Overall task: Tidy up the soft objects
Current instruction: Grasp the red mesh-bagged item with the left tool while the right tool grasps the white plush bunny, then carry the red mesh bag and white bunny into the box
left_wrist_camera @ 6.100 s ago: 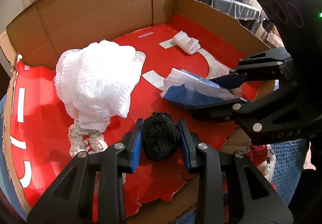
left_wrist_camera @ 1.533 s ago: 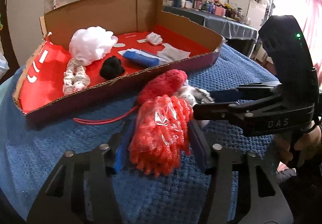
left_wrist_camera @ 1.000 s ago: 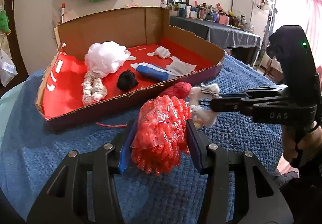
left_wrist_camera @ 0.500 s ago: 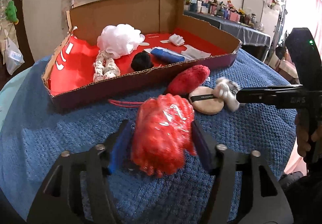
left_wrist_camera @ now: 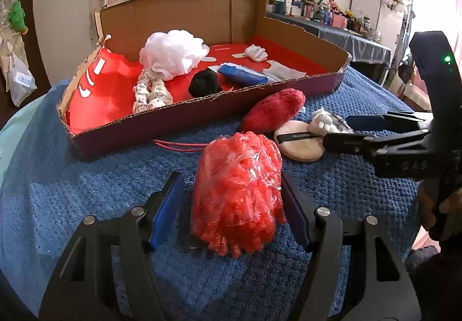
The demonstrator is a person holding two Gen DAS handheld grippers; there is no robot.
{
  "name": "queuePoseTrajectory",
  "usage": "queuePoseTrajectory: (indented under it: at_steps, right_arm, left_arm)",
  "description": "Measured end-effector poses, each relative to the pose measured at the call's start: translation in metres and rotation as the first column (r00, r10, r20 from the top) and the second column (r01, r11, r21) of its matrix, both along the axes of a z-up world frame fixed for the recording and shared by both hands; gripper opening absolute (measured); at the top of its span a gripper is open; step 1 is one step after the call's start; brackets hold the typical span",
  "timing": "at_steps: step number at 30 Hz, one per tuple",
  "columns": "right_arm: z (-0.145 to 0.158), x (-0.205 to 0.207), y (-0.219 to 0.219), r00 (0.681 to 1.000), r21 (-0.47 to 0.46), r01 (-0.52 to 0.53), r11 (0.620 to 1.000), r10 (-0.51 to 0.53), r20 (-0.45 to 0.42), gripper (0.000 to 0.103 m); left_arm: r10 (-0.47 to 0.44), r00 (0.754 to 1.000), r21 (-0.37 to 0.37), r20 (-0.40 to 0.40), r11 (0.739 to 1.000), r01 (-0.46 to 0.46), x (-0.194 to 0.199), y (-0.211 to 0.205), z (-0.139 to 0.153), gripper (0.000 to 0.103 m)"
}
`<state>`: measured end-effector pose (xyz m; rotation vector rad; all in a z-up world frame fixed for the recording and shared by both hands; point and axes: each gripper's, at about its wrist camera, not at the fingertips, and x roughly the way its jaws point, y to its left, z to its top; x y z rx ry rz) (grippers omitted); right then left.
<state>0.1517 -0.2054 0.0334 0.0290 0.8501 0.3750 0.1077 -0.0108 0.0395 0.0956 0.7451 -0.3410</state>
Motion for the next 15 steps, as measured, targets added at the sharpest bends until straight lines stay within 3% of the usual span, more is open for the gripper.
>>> queuePoseTrajectory:
  at_steps: [2, 3, 4, 7, 15]
  right_arm:
    - [-0.002, 0.000, 0.005, 1.000, -0.045, 0.013, 0.999, -0.013, 0.010, 0.068]
    - [-0.003, -0.001, 0.008, 1.000, -0.058, 0.011, 0.998, -0.010, 0.017, 0.065]
    - [-0.003, -0.002, 0.009, 1.000, -0.066, 0.005, 0.998, -0.004, 0.024, 0.054]
    - [-0.002, -0.006, 0.011, 0.999, -0.069, -0.003, 0.998, 0.005, 0.037, 0.046]
    - [0.009, -0.015, 0.005, 0.997, -0.049, 0.003, 0.999, 0.001, 0.074, 0.044]
  left_arm:
    - [-0.004, 1.000, -0.004, -0.002, 1.000, 0.004, 0.000, -0.001, 0.000, 0.061]
    - [-0.007, 1.000, -0.006, -0.003, 1.000, 0.007, 0.000, -0.001, 0.000, 0.054]
    - [-0.012, 1.000, -0.010, -0.006, 1.000, 0.012, 0.000, -0.001, 0.000, 0.052]
    - [-0.015, 1.000, -0.008, 0.002, 1.000, 0.015, -0.002, -0.002, 0.002, 0.051]
    - [-0.022, 0.999, -0.012, 0.024, 1.000, 0.022, -0.006, -0.003, 0.010, 0.051]
